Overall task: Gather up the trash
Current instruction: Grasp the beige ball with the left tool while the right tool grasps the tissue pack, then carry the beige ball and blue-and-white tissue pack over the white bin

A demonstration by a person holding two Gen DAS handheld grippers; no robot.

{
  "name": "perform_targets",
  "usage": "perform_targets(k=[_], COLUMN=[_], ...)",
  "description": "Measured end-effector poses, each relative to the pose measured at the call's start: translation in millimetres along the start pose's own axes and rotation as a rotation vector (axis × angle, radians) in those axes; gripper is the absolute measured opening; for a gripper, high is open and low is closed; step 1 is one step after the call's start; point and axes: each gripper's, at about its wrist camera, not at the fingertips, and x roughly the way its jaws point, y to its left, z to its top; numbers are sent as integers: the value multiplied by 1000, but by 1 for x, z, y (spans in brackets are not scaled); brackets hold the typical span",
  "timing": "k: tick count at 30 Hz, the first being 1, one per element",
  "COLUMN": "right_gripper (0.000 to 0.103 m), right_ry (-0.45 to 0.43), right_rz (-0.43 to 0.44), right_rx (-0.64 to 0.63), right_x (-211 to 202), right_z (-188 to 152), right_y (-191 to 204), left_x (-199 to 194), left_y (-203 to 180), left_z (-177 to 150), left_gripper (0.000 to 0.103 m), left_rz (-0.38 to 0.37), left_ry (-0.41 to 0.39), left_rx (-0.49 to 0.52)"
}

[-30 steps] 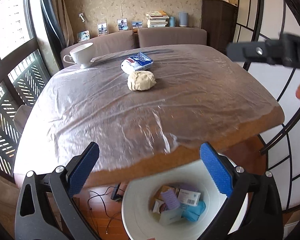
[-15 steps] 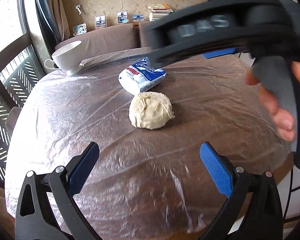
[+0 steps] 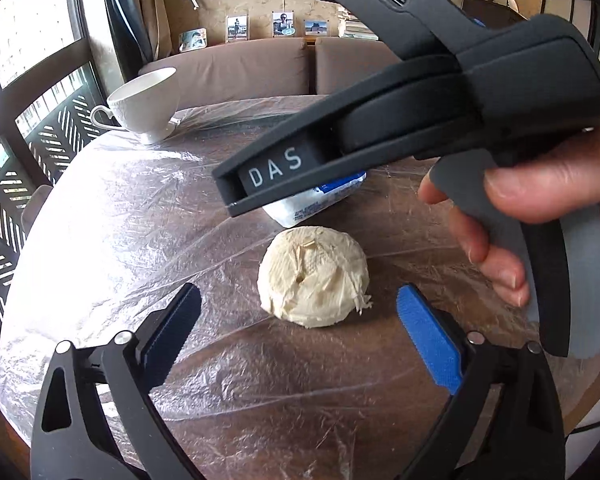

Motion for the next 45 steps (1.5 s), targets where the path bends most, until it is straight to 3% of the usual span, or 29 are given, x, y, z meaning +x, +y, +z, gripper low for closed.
perform_targets(k=[2,4,9,11,16,17,19,21,32,45], right_gripper=[74,72,72,72,69,56,55,53,52,52], right_ry=[-9,-2,0,-1,-16,-23,-26,-34,-140,-146], right_rz=[6,24,45,47,44,46,43,50,56,47], right_rx=[-2,-7,2,0,-20,-28,-32,-32,45,132], right_x=[-2,0,2,2,1,1,0,-1,-42,-83], right_z=[-3,-5,-6,-6,-8,-8,-8,-8,-15,-86], right_y=[-5,-7,-11,-12,-10,-9,-9,-9,-34,-51], left_x=[6,10,14,16,18,18,17,17,12,3], left_y=[-2,-3,-3,-4,-7,-7,-6,-6,-3,-2], left_z=[1,3,5,8,9,8,9,9,8,2], left_gripper=[88,86,86,75,73,70,58,53,52,52], left_rz=[-25,-14,-18,-19,-8,-7,-6,-5,-11,0], left_ry=[24,39,51,57,58,58,50,50,45,67], left_rx=[4,10,-11,-14,-6,-6,-8,-11,-32,-73])
